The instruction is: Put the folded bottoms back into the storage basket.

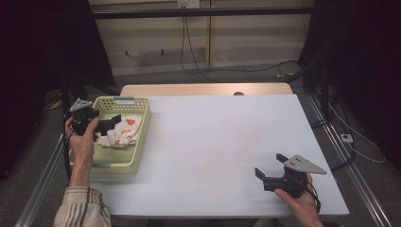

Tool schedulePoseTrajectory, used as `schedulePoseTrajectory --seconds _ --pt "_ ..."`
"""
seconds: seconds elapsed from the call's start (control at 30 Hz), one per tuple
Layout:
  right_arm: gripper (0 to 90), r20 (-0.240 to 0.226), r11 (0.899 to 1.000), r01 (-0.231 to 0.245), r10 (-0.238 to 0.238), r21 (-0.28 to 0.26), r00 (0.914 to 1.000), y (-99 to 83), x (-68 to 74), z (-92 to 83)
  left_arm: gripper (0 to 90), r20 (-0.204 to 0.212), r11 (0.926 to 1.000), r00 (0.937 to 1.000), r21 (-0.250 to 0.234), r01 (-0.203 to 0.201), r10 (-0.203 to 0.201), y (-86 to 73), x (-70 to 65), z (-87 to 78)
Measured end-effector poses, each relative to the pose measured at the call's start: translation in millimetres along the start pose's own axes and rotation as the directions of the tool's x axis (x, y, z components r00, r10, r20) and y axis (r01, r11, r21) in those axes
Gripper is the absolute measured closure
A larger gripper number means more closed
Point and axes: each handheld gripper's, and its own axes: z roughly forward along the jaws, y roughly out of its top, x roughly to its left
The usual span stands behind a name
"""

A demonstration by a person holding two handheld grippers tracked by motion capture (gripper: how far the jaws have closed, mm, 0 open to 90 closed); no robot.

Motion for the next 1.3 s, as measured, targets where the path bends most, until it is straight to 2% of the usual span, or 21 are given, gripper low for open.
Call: schedulePoseTrajectory --seconds 0.07,0.2,0.23,0.43,0.6,0.73,0.87,1.0,1.2,1.3 --pt "3.8 0.0 1.0 0.002 -0.002 0.0 1.0 -0.1 0.2 -0.1 4.3 -0.012 1.0 0.9999 0.006 -0.004 0.004 -0.3 -2.2 -1.4" --pt "3.8 0.003 1.0 0.002 -0.002 0.001 1.0 0.3 0.9 -0.3 4.5 0.032 0.9995 0.9994 -0.03 -0.011 0.012 -1.6 -5.0 -7.7" --pt "3.8 0.002 1.0 0.001 -0.001 0.001 1.0 0.5 1.3 -0.3 4.5 0.029 0.9995 0.9996 -0.032 -0.005 0.006 -1.9 -6.7 -8.5" --pt "3.9 0.003 1.0 0.001 -0.001 -0.002 1.0 1.1 1.0 1.7 5.4 0.007 0.9986 0.9991 -0.031 -0.043 0.043 -5.4 -13.3 -16.4" --pt "3.9 0.0 1.0 0.001 -0.001 -0.002 1.0 1.7 1.7 2.7 5.4 -0.013 0.9947 0.9949 -0.024 -0.1 0.1 -8.4 -21.1 -24.5" --pt "3.9 0.002 1.0 0.003 -0.003 -0.002 1.0 1.6 2.2 2.2 5.5 -0.026 0.9937 0.9939 -0.03 -0.108 0.107 -11.0 -22.2 -29.2" --pt "3.9 0.003 1.0 0.0 0.0 -0.002 1.0 1.5 1.7 1.9 6.9 -0.024 0.9958 0.9961 -0.032 -0.086 0.085 -15.8 -19.8 -32.6" --pt "4.0 0.001 1.0 -0.001 0.001 -0.002 1.0 1.6 1.6 2.0 7.0 -0.035 0.9955 0.9952 -0.021 -0.093 0.092 -20.4 -19.6 -35.3" --pt "4.0 0.004 1.0 0.001 -0.001 -0.002 1.0 1.7 1.8 2.0 7.0 -0.027 0.9935 0.9947 -0.053 -0.101 0.1 -18.9 -23.7 -45.7" --pt "4.0 0.003 1.0 0.0 0.0 -0.002 1.0 1.6 1.7 1.9 6.9 -0.036 0.9923 0.9932 -0.052 -0.112 0.111 -20.1 -25.2 -50.4"
